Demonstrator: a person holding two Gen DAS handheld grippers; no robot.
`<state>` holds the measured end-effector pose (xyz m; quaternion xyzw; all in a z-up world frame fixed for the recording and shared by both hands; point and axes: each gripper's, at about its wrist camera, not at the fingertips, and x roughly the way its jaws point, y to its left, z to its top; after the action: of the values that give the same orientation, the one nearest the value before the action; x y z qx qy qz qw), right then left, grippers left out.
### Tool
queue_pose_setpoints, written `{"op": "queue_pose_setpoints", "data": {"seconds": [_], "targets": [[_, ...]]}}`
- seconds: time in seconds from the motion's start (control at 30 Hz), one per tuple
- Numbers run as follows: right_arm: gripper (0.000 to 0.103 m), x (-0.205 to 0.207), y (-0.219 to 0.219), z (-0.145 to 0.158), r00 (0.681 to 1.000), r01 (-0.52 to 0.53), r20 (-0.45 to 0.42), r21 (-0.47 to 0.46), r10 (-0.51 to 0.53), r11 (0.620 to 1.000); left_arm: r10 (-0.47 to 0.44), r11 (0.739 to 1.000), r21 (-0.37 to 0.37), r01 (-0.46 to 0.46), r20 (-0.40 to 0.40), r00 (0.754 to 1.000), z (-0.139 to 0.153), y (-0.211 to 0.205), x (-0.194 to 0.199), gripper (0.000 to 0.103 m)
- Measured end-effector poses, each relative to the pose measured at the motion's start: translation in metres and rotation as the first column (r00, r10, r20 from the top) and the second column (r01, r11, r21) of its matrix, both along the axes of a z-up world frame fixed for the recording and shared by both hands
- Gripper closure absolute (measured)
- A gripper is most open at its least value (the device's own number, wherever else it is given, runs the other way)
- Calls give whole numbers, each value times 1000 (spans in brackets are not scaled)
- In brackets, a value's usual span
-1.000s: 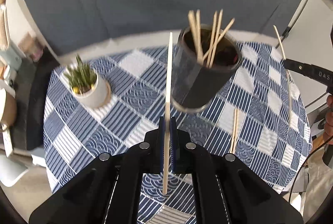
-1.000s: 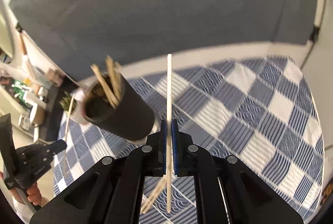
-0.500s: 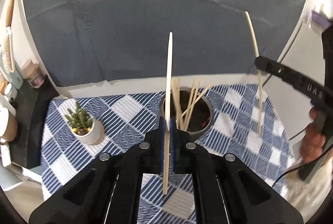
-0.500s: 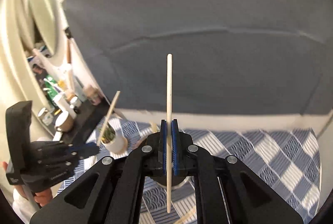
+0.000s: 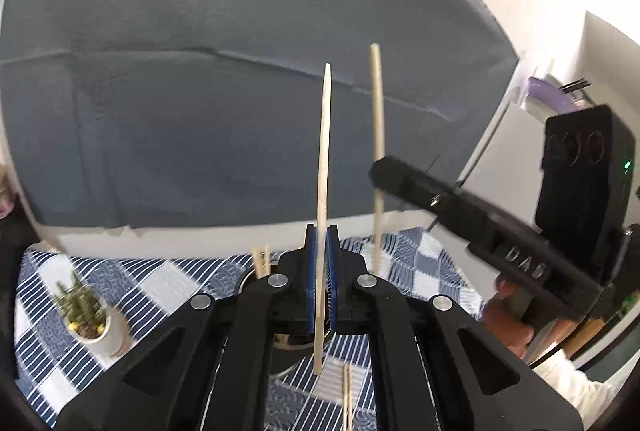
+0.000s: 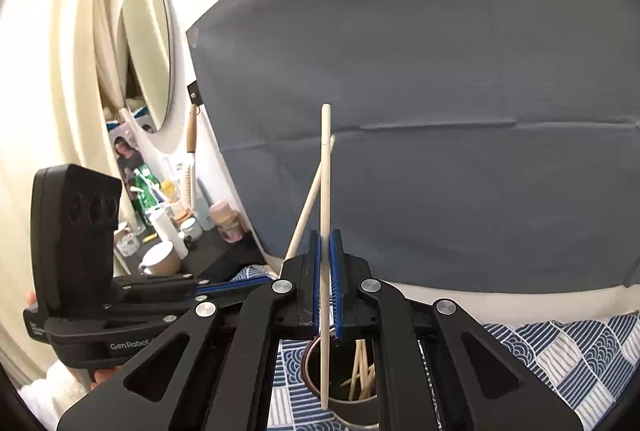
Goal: Organize utensils
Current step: 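Lower both held sticks into the black cup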
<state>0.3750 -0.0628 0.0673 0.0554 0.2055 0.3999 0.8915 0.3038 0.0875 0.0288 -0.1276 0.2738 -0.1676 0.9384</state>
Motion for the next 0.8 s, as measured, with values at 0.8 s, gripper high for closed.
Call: {"op": "queue_pose_setpoints", "data": {"seconds": [0.8], "targets": [[98,20,-15,-87,999,49,6,101,-50,994,-53,993,-100,68,150,987,-85,8,31,98]]}}
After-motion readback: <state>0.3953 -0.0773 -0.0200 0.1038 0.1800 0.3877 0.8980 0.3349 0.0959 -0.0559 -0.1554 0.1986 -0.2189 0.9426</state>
